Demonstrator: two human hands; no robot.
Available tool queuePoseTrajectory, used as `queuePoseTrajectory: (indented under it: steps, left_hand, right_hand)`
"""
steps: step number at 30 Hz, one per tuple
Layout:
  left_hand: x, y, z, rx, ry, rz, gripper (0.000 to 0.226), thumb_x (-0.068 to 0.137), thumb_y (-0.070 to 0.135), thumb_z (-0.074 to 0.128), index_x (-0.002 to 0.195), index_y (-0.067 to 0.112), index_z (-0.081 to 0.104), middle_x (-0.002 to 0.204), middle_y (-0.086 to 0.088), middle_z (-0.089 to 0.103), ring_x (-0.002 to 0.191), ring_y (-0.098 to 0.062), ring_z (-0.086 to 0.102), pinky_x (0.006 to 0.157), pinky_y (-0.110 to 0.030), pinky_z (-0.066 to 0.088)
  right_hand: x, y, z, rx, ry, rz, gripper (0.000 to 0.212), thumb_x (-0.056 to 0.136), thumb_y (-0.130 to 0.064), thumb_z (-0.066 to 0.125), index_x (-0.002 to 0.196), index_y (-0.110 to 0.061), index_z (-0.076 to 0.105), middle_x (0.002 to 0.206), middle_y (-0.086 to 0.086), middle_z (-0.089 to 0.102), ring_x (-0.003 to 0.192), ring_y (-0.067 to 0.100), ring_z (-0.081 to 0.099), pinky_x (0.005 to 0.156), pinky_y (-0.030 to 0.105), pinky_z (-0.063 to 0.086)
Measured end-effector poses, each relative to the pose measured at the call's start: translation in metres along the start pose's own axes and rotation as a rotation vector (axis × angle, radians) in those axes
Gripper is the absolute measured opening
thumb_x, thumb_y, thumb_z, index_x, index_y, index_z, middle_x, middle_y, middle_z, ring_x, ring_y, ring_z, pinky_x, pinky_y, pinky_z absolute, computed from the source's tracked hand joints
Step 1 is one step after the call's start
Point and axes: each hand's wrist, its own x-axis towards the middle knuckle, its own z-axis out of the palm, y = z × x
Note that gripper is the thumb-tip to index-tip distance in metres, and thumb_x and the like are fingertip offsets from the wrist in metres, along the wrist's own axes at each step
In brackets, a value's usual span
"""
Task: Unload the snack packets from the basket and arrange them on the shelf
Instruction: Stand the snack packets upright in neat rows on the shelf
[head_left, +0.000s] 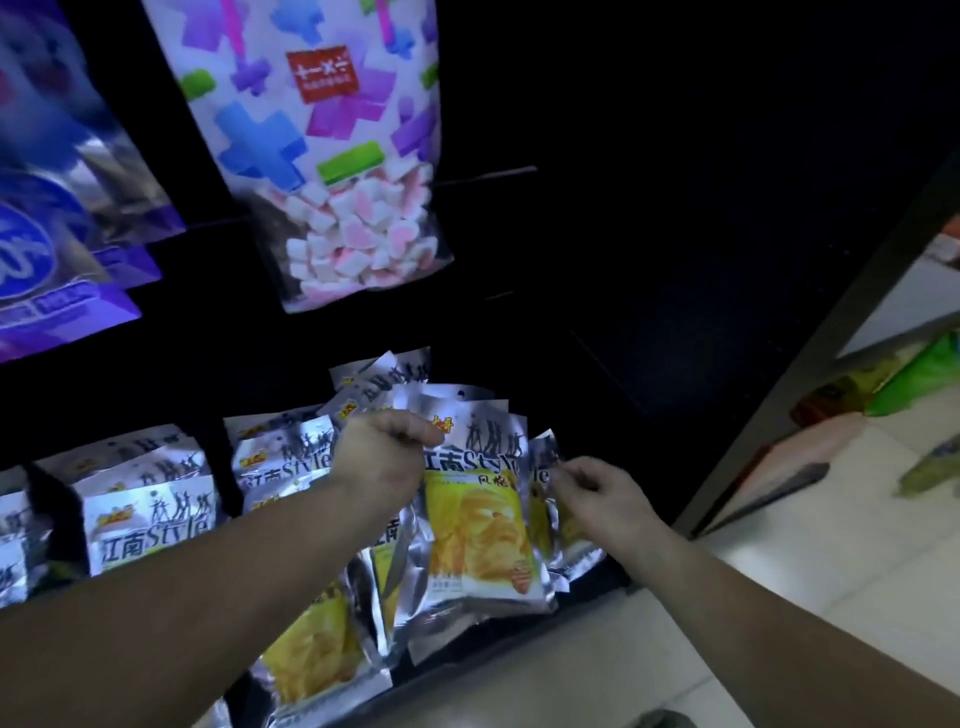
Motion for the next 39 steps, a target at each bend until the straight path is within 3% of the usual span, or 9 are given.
queuePoseTrajectory:
  steps: [4,9,13,21,23,27,34,36,39]
  left_hand:
    - [-0.004,-0.008,0.016,-0.037,-0.045,-0.008,0.029,0.099,-0.005,0.057,0.094,0.014,0.078,0.082,0.009,0.069,0.062,-0.018,0.057,0.043,-0.012,0.046]
    - [-0.003,-0.016,0.031,-0.189,-0.143,-0.032,0.026,0.098,-0.003,0.061,0.089,0.017,0.076,0.107,0.011,0.075,0.073,-0.014,0.065,0.049,-0.018,0.050]
    - [-0.014,-0.023,0.035,-0.260,-0.226,-0.093,0.035,0.091,-0.004,0.071,0.068,0.022,0.069,0.092,0.012,0.077,0.093,-0.005,0.070,0.073,-0.028,0.052]
    - [-0.021,-0.031,0.021,-0.324,-0.202,-0.219,0.026,0.084,0.000,0.081,0.078,0.015,0.061,0.067,-0.005,0.062,0.049,-0.019,0.052,0.048,-0.027,0.043]
    - [-0.020,-0.031,0.019,-0.285,-0.203,-0.212,0.024,0.080,0.002,0.084,0.081,0.015,0.064,0.071,-0.002,0.065,0.055,-0.014,0.056,0.051,-0.025,0.043]
    - [-0.004,-0.033,0.012,-0.210,-0.125,-0.198,0.021,0.080,0.002,0.083,0.089,0.018,0.073,0.094,-0.011,0.075,0.072,-0.021,0.063,0.064,-0.032,0.053]
    - [0.038,-0.026,0.014,-0.207,-0.049,-0.148,0.024,0.088,-0.005,0.072,0.100,0.016,0.071,0.094,-0.013,0.073,0.065,-0.026,0.062,0.042,-0.022,0.043]
    - [0.050,-0.024,0.016,-0.190,-0.055,-0.125,0.025,0.088,-0.002,0.073,0.104,0.017,0.071,0.093,-0.016,0.071,0.063,-0.026,0.058,0.045,-0.023,0.043]
    - [0.065,-0.022,0.018,-0.185,-0.145,-0.098,0.033,0.089,-0.005,0.069,0.112,0.019,0.069,0.084,-0.018,0.065,0.053,-0.025,0.050,0.043,-0.023,0.043]
  right_hand:
    - [0.006,-0.008,0.004,0.071,-0.006,-0.001,0.033,0.099,-0.037,0.063,0.085,-0.009,0.052,0.066,-0.001,0.053,0.051,0.007,0.048,0.048,0.017,0.040]
    - [0.004,-0.007,0.004,0.135,0.005,0.049,0.036,0.090,-0.035,0.075,0.087,-0.019,0.044,0.078,0.003,0.057,0.064,0.020,0.055,0.052,0.028,0.044]
    - [0.002,-0.003,-0.008,0.200,0.084,0.086,0.046,0.066,-0.038,0.088,0.083,-0.039,0.045,0.102,0.013,0.066,0.079,0.030,0.064,0.056,0.036,0.048]
    - [-0.016,-0.016,0.012,0.099,-0.018,-0.055,0.037,0.090,-0.015,0.070,0.103,-0.035,0.042,0.092,0.014,0.064,0.073,0.018,0.060,0.060,0.033,0.051]
    - [-0.016,-0.011,0.011,-0.018,0.059,-0.096,0.033,0.091,-0.010,0.066,0.100,-0.031,0.042,0.082,0.004,0.056,0.065,0.012,0.048,0.051,0.022,0.040]
    - [-0.004,0.017,-0.001,-0.190,0.233,-0.110,0.036,0.086,0.002,0.059,0.088,-0.028,0.041,0.083,0.000,0.058,0.060,0.014,0.048,0.053,0.028,0.040]
    - [0.054,0.039,0.004,-0.374,0.254,-0.049,0.026,0.092,-0.007,0.055,0.091,-0.033,0.050,0.099,0.007,0.061,0.062,0.018,0.058,0.050,0.026,0.038]
    - [0.075,0.039,0.016,-0.392,0.240,-0.075,0.028,0.093,-0.006,0.056,0.101,-0.032,0.054,0.109,0.007,0.056,0.069,0.019,0.059,0.054,0.025,0.041]
    - [0.094,0.053,0.026,-0.548,0.142,-0.119,0.040,0.091,-0.008,0.062,0.128,-0.021,0.056,0.118,0.000,0.033,0.106,0.026,0.055,0.085,0.027,0.047]
